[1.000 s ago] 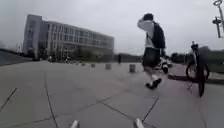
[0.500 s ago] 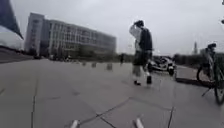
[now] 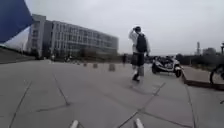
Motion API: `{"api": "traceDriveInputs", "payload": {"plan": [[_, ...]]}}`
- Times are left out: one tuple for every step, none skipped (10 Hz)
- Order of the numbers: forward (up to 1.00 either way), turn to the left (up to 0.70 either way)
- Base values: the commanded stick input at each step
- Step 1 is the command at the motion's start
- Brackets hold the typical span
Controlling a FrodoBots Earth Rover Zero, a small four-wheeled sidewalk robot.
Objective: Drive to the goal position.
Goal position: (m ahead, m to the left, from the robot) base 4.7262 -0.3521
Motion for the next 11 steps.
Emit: {"api": "traceDriveInputs", "payload": {"plan": [[0.85, -0.03], [0.85, -0.03], [0.85, -0.03], [0.85, -0.03], [0.85, -0.03], [0.85, -0.03], [0.85, -0.03], [0.85, -0.03], [0.85, -0.03], [0.85, -0.03], [0.85, -0.03]]}}
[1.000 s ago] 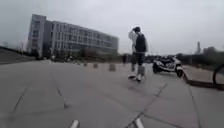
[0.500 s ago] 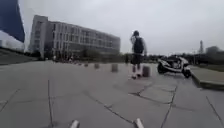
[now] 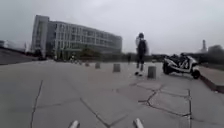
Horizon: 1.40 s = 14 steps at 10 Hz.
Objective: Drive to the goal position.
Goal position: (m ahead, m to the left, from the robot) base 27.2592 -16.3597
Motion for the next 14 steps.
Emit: {"api": "traceDriveInputs", "payload": {"plan": [[0.85, -0.03], [0.85, -0.05], [0.85, -0.27], [0.85, -0.34], [0.85, -0.34], [0.85, -0.34], [0.85, -0.34], [0.85, -0.34], [0.85, -0.34], [0.85, -0.34], [0.85, -0.28], [0.85, -0.1], [0.85, -0.04], [0.85, -0.04]]}}
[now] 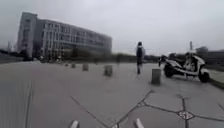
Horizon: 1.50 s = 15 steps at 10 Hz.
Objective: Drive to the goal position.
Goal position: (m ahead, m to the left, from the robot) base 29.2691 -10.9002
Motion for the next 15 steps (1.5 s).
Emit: {"api": "traceDriveInputs", "payload": {"plan": [[0.85, -0.04], [0.85, -0.04], [0.85, -0.04], [0.85, -0.16], [0.85, -0.28], [0.85, -0.32], [0.85, -0.34], [0.85, -0.34], [0.85, -0.33], [0.85, -0.19], [0.85, -0.06], [0.85, -0.05], [0.85, -0.04], [0.85, -0.04], [0.85, -0.04]]}}
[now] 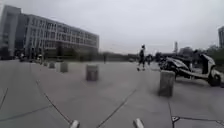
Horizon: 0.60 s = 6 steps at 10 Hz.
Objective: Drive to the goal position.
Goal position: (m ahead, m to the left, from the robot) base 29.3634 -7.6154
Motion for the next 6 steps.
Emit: {"api": "traceDriveInputs", "payload": {"plan": [[0.85, -0.04], [0.85, -0.04], [0.85, -0.04], [0.85, -0.04], [0.85, -0.04], [0.85, -0.31]]}}
